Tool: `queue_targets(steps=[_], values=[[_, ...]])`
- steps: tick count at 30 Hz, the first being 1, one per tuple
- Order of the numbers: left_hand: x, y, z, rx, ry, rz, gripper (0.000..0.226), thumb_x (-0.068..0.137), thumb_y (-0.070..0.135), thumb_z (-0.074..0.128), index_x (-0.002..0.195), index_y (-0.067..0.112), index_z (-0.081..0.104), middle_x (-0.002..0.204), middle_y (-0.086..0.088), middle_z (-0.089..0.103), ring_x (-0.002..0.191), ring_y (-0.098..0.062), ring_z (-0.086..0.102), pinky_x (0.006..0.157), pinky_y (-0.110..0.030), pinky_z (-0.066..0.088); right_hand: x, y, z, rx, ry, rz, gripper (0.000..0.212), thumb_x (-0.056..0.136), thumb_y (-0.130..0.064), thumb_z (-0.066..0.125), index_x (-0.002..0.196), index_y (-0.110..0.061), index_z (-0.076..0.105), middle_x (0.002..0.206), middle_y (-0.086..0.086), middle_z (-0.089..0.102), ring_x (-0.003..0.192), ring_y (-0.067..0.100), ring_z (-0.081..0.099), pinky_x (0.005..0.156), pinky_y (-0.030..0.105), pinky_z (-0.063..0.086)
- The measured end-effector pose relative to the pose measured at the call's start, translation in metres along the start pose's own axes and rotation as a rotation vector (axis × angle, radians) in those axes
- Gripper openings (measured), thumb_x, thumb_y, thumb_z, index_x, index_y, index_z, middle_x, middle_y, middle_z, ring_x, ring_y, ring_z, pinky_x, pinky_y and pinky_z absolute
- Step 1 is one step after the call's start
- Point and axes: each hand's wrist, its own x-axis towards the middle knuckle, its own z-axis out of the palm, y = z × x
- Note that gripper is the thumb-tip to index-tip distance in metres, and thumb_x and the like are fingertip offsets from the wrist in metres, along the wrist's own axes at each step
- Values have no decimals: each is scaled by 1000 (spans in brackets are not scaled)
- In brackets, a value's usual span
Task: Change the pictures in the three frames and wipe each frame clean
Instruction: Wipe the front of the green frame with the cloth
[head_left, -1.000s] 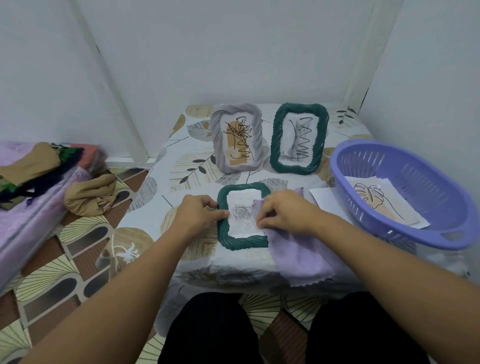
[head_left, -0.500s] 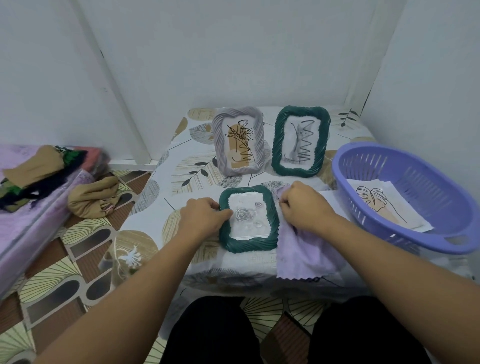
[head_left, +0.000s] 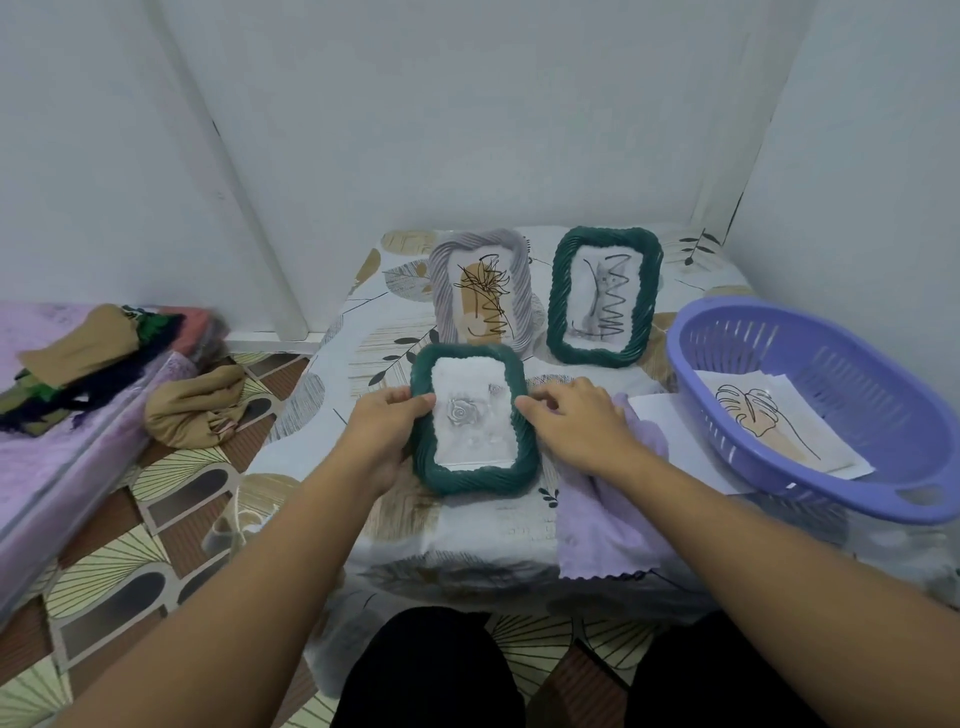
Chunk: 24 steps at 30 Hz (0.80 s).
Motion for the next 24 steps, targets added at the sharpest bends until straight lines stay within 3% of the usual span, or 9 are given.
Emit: queue_targets(steps=[2, 4, 6, 9, 13, 18, 21, 24], values=[[3, 4, -15, -46, -10, 8, 13, 100, 9, 63, 109, 6, 71, 97, -10, 76, 86, -24, 70, 65, -32, 55, 2, -15, -2, 245, -12, -16, 41, 99, -61, 47, 112, -27, 67, 113, -4, 66, 108, 17, 58, 93, 39, 46], [4, 9, -27, -106, -13, 1, 11, 101, 10, 61, 106, 6, 70, 99, -11, 76, 96, -30, 68, 70, -36, 56, 2, -35, -5, 590, -210, 66, 46, 101, -62, 43, 110, -21, 63, 100, -5, 67, 89, 15, 62, 80, 32, 47], [5, 15, -38, -187, -34, -40, 18, 102, 12, 58, 113, 3, 69, 107, -16, 76, 104, -34, 69, 80, -42, 59, 6, -49, -2, 932, -405, 177, 53, 101, -65, 40, 117, -20, 63, 100, 1, 72, 90, 20, 67, 83, 34, 50], [2, 21, -52, -251, -101, -104, 23, 105, 15, 53, 120, 3, 66, 115, -18, 75, 106, -33, 71, 87, -46, 57, 18, -65, 9, 1169, -565, 197, 68, 99, -72, 33, 132, -21, 63, 124, 6, 73, 116, 27, 69, 105, 47, 51], [2, 23, -67, -280, -165, -76, 23, 106, 17, 51, 119, 6, 66, 114, -15, 76, 99, -29, 74, 88, -45, 56, 28, -89, 17, 1306, -648, 180, 80, 96, -77, 31, 140, -18, 60, 137, 11, 66, 126, 35, 62, 116, 55, 39], [18, 25, -88, -278, -273, -7, 38, 102, 22, 56, 139, 10, 59, 133, -13, 68, 123, -33, 66, 99, -51, 53, 39, -108, 17, 1391, -593, 29, 62, 104, -63, 32, 141, -19, 59, 136, 11, 66, 126, 33, 63, 115, 55, 41], [33, 30, -99, -282, -267, 42, 48, 100, 14, 60, 145, 3, 51, 138, -17, 64, 127, -36, 62, 106, -55, 50, 54, -116, 25, 1259, -560, -40, 60, 99, -62, 48, 141, -21, 58, 134, 7, 68, 124, 30, 64, 112, 53, 44], [51, 37, -109, -280, -273, 110, 49, 99, 7, 60, 146, 0, 47, 139, -19, 63, 129, -36, 60, 111, -56, 45, 72, -121, 32, 1032, -415, -41, 61, 84, -61, 70, 132, -25, 61, 124, 0, 73, 115, 22, 69, 108, 50, 49]])
